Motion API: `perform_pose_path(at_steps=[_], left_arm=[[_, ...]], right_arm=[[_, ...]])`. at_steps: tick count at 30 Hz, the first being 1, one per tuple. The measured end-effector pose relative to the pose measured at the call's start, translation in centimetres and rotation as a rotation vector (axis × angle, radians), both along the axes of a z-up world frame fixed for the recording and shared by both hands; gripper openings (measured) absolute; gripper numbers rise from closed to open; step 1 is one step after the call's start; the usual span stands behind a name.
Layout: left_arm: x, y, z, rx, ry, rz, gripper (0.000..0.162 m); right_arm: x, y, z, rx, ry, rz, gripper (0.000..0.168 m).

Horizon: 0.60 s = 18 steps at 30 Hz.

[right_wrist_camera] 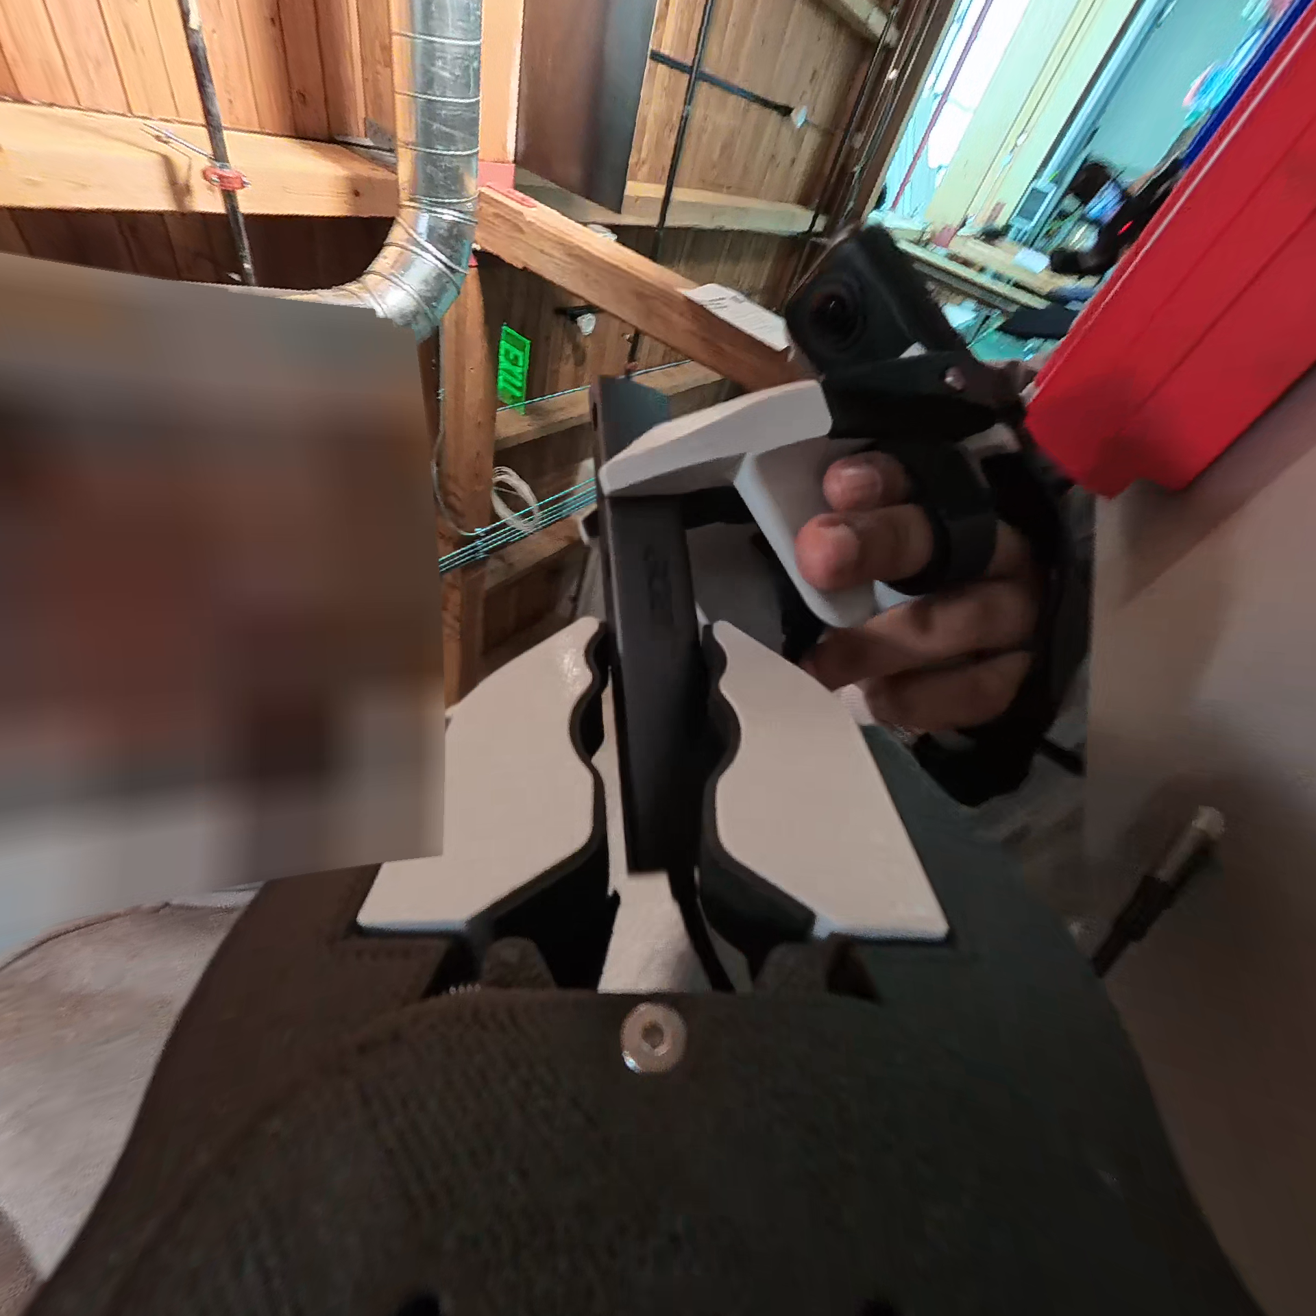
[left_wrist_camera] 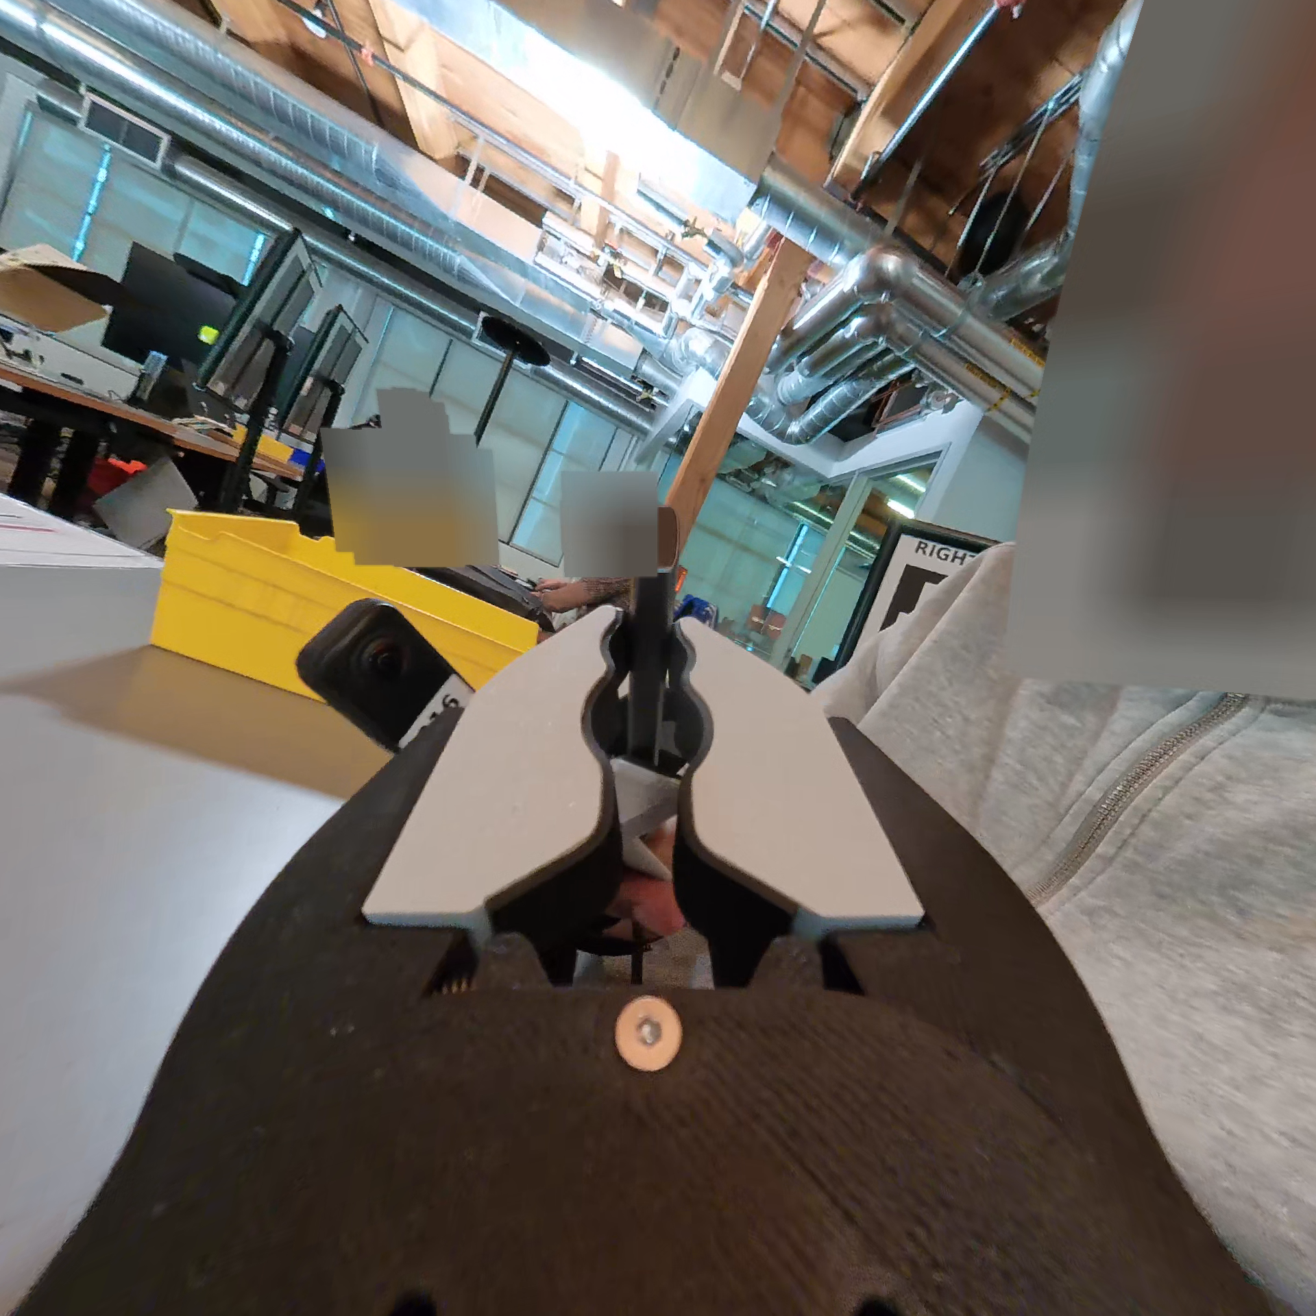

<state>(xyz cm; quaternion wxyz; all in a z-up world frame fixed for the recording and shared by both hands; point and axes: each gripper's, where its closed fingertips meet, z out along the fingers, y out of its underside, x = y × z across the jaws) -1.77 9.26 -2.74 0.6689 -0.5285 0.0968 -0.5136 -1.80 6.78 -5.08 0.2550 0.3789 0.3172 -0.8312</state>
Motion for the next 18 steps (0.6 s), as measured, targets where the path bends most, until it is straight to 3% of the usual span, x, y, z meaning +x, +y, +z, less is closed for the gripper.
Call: perform_pose_path(at_steps=[1, 4, 6, 12, 18], left_arm=[[-0.4, 0.0, 0.2, 0.006, -0.006, 0.019, 0.009], [-3.0, 0.1, 1.1, 0.011, -0.025, 0.134, 0.009], [-5.0, 0.3, 1.1, 0.005, 0.05, 0.27, 0.009], [-10.0, 0.1, 0.7, 0.043, 0.592, 0.83, 0.009], [-8.1, 0.7, -0.8, 0.071, 0.758, 0.788, 0.009]], right_arm=[[-0.2, 0.3, -0.2, 0.021, 0.002, -0.033, 0.028], [-0.9, 2.5, -1.1, 0.096, -0.004, -0.167, 0.045], [-1.5, 4.4, -1.8, 0.202, -0.005, -0.292, 0.047], [-2.1, 9.0, -3.0, 0.776, 0.09, -0.716, 0.042], [-3.6, 8.0, -0.1, 1.001, 0.223, -0.846, 0.036]])
